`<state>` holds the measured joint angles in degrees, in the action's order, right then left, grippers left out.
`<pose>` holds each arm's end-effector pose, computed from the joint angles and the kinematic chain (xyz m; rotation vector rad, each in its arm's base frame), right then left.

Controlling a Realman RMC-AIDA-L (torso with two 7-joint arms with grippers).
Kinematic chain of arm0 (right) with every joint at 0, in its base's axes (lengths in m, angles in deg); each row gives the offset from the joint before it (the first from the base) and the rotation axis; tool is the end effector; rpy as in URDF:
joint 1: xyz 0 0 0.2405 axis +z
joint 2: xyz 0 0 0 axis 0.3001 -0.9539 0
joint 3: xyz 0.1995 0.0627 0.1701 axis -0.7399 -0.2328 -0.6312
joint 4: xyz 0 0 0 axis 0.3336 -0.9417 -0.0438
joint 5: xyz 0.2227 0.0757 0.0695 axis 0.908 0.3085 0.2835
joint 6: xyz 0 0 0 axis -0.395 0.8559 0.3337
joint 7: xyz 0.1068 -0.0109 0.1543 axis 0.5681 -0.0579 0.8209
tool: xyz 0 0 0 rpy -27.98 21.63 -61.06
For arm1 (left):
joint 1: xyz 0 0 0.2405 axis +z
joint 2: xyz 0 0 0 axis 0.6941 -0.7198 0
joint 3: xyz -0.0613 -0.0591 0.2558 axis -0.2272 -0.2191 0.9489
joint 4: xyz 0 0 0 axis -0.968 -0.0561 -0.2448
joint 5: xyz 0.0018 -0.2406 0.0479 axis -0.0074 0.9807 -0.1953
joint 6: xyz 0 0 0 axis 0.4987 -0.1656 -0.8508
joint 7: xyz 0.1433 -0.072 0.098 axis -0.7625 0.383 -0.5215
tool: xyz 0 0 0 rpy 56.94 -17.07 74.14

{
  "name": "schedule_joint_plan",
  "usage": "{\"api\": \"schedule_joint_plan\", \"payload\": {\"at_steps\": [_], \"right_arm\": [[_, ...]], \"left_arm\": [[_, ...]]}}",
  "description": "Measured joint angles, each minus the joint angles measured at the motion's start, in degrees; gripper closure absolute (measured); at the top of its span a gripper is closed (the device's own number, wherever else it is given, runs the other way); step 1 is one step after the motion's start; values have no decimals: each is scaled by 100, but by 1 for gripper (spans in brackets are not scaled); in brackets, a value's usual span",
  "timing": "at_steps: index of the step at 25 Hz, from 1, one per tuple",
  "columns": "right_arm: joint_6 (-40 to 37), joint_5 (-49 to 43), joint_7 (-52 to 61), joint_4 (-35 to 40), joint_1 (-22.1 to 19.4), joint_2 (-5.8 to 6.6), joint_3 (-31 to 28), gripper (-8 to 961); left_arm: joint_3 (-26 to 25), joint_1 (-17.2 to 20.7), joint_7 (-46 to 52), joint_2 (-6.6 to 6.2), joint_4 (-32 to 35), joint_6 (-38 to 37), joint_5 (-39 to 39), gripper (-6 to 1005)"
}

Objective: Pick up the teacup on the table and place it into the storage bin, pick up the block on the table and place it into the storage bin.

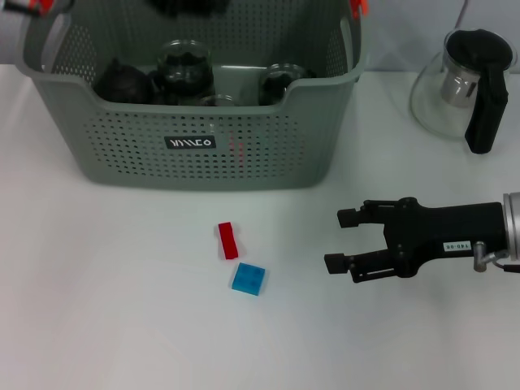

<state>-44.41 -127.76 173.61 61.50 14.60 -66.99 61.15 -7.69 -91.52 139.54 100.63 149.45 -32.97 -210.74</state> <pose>0.2452 0.3730 -0.0777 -2.9538 0.6566 0.5613 -0.0991 0.4654 0.0892 -2.5732 -0.4841 -0.2288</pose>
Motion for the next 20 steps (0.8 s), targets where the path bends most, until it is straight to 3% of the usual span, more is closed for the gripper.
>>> {"api": "schedule_joint_plan", "payload": {"at_steps": [3, 4, 9, 18, 20], "right_arm": [[-18, -2, 1, 12, -5, 2, 0, 28], [-32, -2, 5, 16, -6, 4, 0, 29], [-51, -3, 16, 1, 2, 33, 8, 29], [-51, -2, 2, -15, -15, 44, 5, 29], [-51, -2, -1, -9, -18, 46, 5, 29]], "left_arm": [[34, -113, -4, -81, -357, 491, 7, 572], [80, -281, -27, -159, -848, 1009, -5, 571], [323, -492, 48, -261, -1645, 1843, -122, 566], [544, -491, 189, -266, -1964, 2564, -323, 557], [519, -465, 201, -275, -1827, 2538, -323, 475]]}}
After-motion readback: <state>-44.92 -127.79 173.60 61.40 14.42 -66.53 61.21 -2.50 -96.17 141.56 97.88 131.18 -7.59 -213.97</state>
